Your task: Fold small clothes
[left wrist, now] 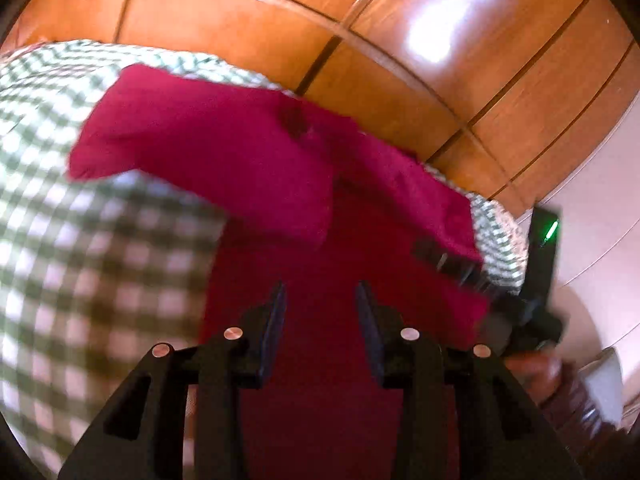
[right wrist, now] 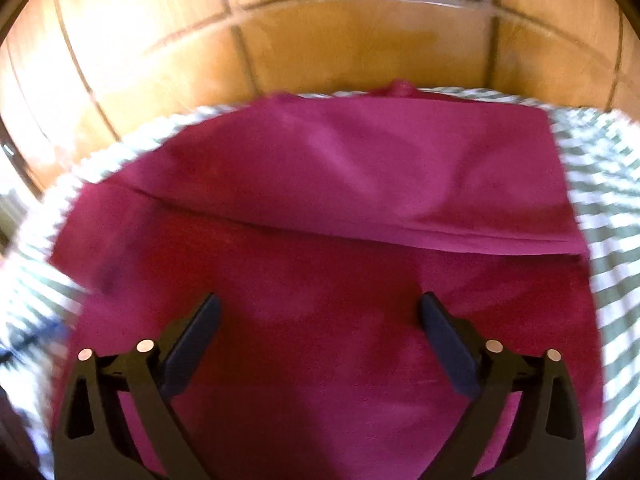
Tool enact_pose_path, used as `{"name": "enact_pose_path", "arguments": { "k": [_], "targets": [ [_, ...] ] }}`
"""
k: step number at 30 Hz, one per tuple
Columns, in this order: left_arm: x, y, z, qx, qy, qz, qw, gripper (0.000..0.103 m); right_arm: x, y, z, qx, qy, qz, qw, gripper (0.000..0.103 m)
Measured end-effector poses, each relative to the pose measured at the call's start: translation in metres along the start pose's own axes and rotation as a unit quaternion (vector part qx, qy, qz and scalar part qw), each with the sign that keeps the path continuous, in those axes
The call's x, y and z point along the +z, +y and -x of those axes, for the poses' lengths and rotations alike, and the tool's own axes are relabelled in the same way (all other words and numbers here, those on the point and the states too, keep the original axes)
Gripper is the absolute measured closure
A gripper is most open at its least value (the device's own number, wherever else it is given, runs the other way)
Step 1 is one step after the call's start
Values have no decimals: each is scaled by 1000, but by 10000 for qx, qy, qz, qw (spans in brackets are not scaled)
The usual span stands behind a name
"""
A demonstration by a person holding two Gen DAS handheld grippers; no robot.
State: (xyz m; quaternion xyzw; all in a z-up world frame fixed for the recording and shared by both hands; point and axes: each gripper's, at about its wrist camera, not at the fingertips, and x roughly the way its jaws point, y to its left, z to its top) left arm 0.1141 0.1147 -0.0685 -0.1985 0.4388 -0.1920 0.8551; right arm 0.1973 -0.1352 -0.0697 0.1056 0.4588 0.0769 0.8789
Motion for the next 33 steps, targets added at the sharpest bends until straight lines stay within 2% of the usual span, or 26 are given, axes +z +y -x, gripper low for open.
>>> {"name": "enact_pose_path", "arguments": {
  "k": [2,6,8,10,11,12,13,18,19,22,25,29,33],
  "targets": [
    [-15,7,2,33,86,91,9999,68,8,26,-11,620,268,23,9977,26],
    [-34,14,2,67,78,110,9999,68,17,82,-41,1097,619,399,9912,34],
    [-36,15,1,85,76,52,9999,68,21,106,-59,1100,794,570,9891,34],
    [-38,15,0,96,69,9,9999,68,26,122,-71,932,828,677,9899,42],
    [-39,15,0,88,64,2,9999,68,30,130,-73,824,830,775,9901,63],
    [-40,16,0,71,61,-5,10000,68,34,134,-73,792,832,834,9899,89],
    [-42,16,-1,55,61,-7,10000,68,41,140,-67,794,776,876,9900,95],
    [-50,19,1,5,41,46,10000,68,85,151,13,973,-387,1231,9869,96],
    [-50,17,1,24,37,36,10000,68,99,147,37,1000,-691,1270,9844,96],
    [-49,15,0,86,25,-4,10000,68,129,121,80,904,-1209,1171,9816,96],
    [-45,11,-5,125,26,-23,9999,68,149,79,105,552,-1501,934,9827,96],
    [-45,9,-9,190,20,-61,9998,67,151,5,111,-53,-1501,381,9879,96],
    [-45,7,-11,239,39,-69,9997,68,132,-70,85,-645,-1097,-200,9917,96]
  ]
}}
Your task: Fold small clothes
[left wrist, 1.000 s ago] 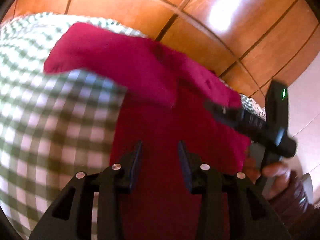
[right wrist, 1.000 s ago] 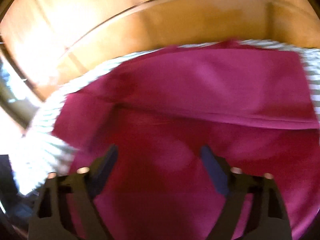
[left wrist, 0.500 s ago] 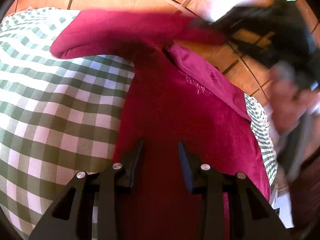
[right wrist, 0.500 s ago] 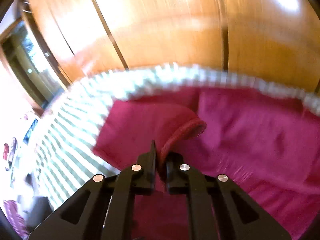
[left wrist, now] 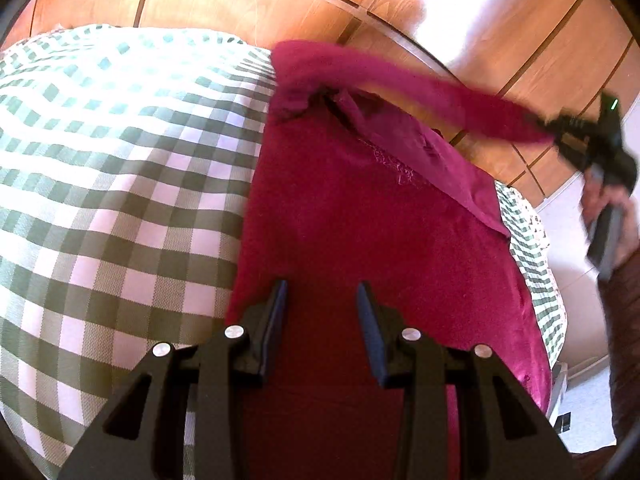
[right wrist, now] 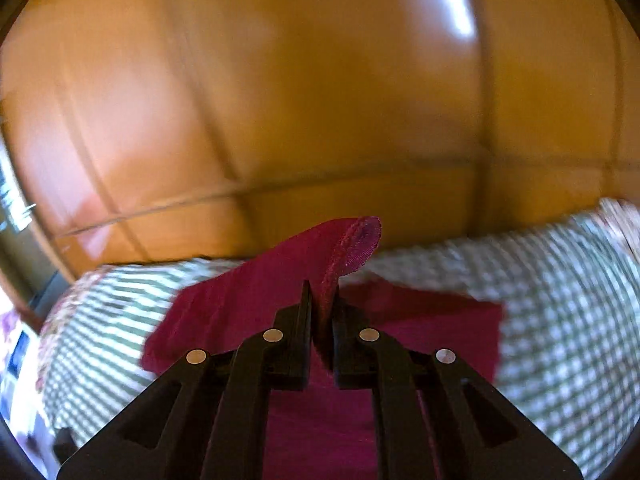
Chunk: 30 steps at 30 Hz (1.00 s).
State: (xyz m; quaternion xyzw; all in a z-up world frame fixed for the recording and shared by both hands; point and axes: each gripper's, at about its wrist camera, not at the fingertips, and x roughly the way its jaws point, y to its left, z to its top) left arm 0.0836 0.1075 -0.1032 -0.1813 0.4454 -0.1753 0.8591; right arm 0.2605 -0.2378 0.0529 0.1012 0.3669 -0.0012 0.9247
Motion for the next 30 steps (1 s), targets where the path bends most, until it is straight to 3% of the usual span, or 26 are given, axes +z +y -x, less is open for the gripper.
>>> {"name": "enact_pose_path", "arguments": {
  "k": [5,10,13,15,16,22,30],
  "targets": [
    [5,-5,-2,82,148,15,9999,67,-45,-62,-47,-521,696,-519,9949,96],
    [29,-9,11,33,87,156,9998,60,-76,-81,-72,-328,887,-961,9909,95],
    [61,-5,18,-37,-191,296,9994,46,-79,-85,-65,-264,822,-1020,9910,76],
    [82,2,14,20,-297,390,9988,43,-80,-86,-53,-339,688,-980,9922,46],
    [94,7,9,17,-313,445,9985,42,-78,-83,-46,-414,578,-935,9931,42],
    [150,31,-36,-49,-172,1004,9948,40,-73,-59,-26,-304,308,-449,9981,41],
    [201,37,-94,-289,17,1381,9900,39,-73,-27,-58,-375,509,73,9980,41]
  ]
}}
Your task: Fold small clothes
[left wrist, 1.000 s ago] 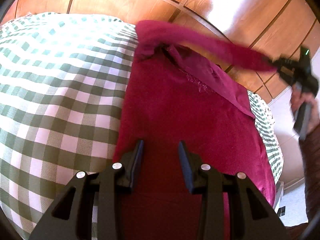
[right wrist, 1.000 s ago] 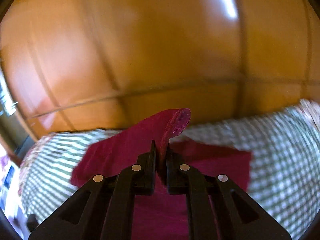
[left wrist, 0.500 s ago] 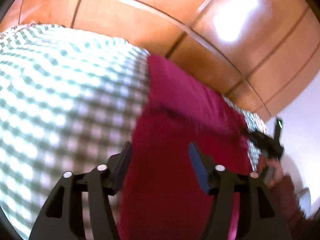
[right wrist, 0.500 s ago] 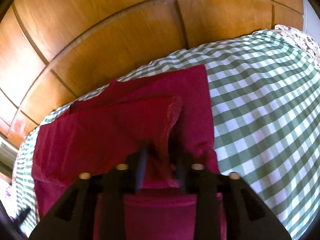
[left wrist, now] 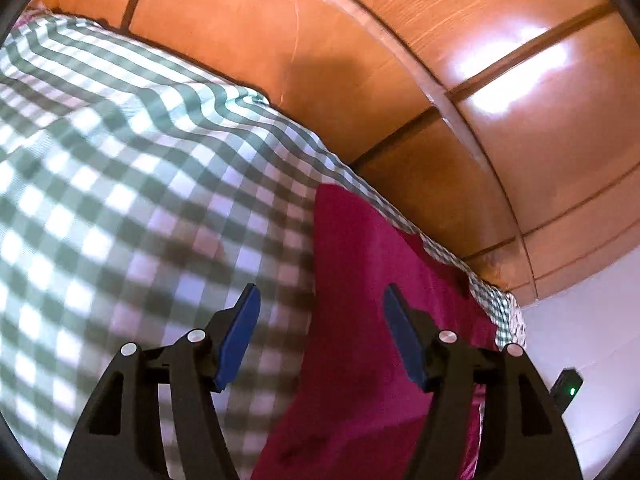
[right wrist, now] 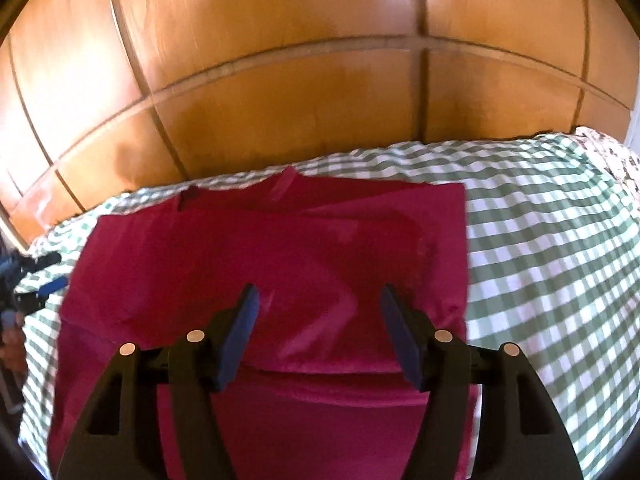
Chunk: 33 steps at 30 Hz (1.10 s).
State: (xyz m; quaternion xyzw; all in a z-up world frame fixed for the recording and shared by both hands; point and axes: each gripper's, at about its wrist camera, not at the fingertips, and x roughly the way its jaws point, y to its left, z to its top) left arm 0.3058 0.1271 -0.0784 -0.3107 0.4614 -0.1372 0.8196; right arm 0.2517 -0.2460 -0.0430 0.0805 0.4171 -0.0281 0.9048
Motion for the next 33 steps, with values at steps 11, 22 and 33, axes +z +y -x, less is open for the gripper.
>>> {"name": "enact_pose_path", "arguments": {
  "k": [11,22,33],
  "targets": [
    [15,-38,-24,-252,-156,-482,9984,95,-3,12,-20,-213,12,219,9995,41],
    [-17,-67,-42,1955,-711,-1604,9649,73,-17,28,-44,-553,-53,530,9970,24],
    [-90,-72,-32,1753,-503,-2528,9502,70,-18,27,-45,-502,-99,502,9974,23]
  ]
}}
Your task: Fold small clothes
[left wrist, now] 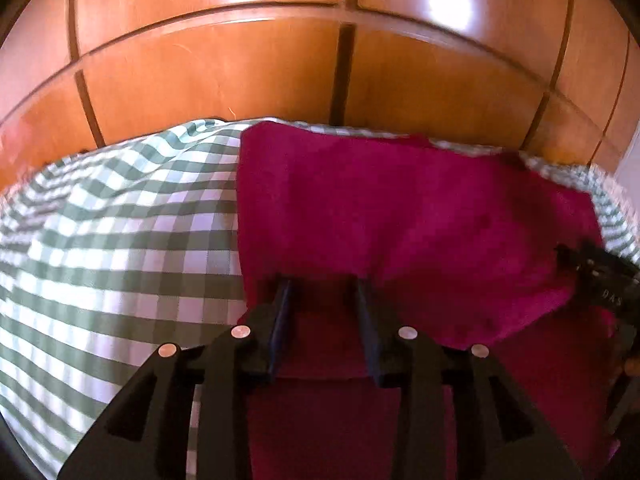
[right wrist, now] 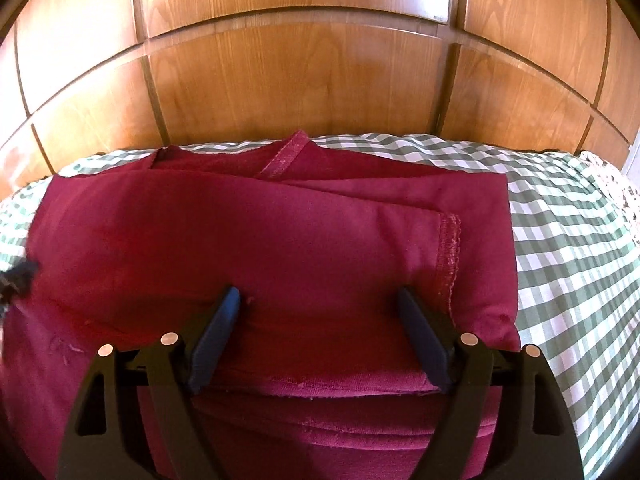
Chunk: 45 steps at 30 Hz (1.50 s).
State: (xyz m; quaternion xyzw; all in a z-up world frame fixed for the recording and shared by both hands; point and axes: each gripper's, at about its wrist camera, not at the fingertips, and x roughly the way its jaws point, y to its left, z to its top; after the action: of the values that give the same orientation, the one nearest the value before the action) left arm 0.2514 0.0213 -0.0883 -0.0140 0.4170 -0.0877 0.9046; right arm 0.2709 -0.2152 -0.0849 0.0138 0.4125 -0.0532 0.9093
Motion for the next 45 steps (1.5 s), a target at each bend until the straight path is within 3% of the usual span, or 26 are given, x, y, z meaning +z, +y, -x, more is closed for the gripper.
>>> {"name": "enact_pose_path", "arguments": {
  "k": [6,11,19,22,27,30,40,45],
  "targets": [
    [1,5,17,134,-12,161,9998,69,0,-2,0,39,13,-60,10000,22],
    [-10,12,43,208,-196,268,9992,55,0,-1,0,8,14,-43,10000,19],
    [-32,24,85,194,-375,447,9981,51,0,1,1,-188,46,23,9998,13],
    [-39,26,98,229,-437,432,9978,49,2,1,6,-304,96,13,9995,4],
    [-50,32,113,231,-464,472,9975,46,-4,0,26,-228,108,-201,9995,4],
    [-58,41,121,224,-442,512,9975,46,-15,-1,44,-110,91,-242,9996,4],
    [-91,59,134,242,-256,575,9977,46,-75,-18,73,-4,601,-257,9979,4],
    [-105,62,139,271,-192,568,9978,45,-101,-25,90,76,596,-265,9978,4]
  ]
}}
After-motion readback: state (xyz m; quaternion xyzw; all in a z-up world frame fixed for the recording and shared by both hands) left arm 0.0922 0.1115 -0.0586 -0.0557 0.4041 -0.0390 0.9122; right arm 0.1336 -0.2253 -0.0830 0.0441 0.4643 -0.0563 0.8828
